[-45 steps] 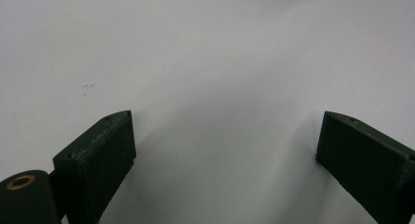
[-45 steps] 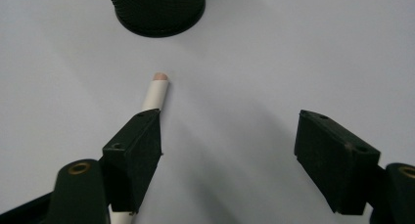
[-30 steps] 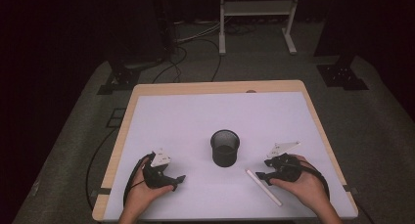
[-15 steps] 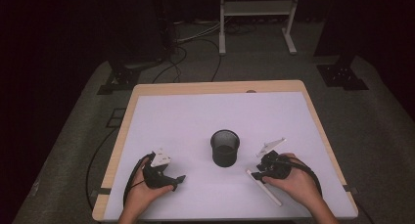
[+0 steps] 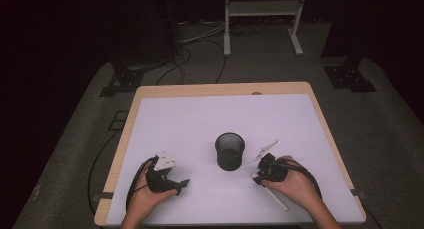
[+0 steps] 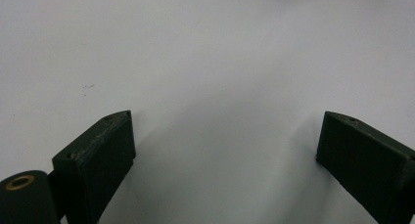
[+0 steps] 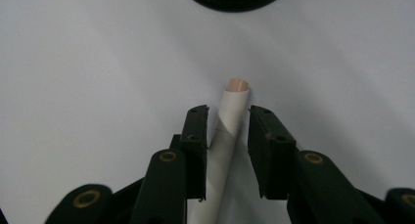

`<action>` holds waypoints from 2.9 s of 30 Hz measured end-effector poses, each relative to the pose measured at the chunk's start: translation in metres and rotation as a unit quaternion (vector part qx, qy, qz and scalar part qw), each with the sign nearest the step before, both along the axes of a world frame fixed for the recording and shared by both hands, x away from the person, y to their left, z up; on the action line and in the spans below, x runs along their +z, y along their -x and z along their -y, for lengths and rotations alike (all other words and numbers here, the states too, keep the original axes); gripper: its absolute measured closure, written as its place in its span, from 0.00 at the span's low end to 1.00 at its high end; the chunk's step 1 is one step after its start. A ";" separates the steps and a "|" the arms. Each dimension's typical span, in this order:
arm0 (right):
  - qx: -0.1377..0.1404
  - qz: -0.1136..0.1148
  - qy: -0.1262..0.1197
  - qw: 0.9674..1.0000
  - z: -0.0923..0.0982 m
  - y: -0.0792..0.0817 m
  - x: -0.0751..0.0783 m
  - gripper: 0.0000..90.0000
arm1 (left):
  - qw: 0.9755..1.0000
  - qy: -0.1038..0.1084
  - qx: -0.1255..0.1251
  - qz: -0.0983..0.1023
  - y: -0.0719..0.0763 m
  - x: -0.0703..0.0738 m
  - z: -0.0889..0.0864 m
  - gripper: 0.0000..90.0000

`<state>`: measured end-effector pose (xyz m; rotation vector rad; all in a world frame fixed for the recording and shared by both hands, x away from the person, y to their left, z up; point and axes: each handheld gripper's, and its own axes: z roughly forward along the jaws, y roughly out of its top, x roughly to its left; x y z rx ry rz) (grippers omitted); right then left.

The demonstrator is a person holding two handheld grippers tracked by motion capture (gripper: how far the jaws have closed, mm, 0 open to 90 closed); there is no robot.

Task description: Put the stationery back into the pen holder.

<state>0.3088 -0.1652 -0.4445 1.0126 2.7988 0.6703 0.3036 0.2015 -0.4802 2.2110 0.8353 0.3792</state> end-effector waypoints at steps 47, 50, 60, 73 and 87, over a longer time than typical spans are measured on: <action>-0.025 0.022 -0.039 0.999 0.017 -0.008 0.023 0.86 | 1.000 -0.001 0.000 0.000 0.000 0.000 0.000 0.07; -0.026 0.027 -0.045 0.998 0.019 -0.008 0.027 0.87 | 1.000 -0.001 0.000 0.000 0.000 0.000 0.000 0.07; -0.035 0.053 -0.074 0.995 0.027 -0.007 0.048 0.87 | 1.000 0.000 0.000 0.000 0.000 0.000 0.000 0.07; -0.037 0.088 -0.114 0.989 0.032 -0.010 0.083 0.86 | 1.000 -0.001 -0.001 -0.002 0.000 0.000 0.000 0.07; -0.029 0.125 -0.146 0.981 0.020 -0.020 0.122 0.86 | 1.000 0.001 0.000 -0.003 0.000 0.000 0.000 0.07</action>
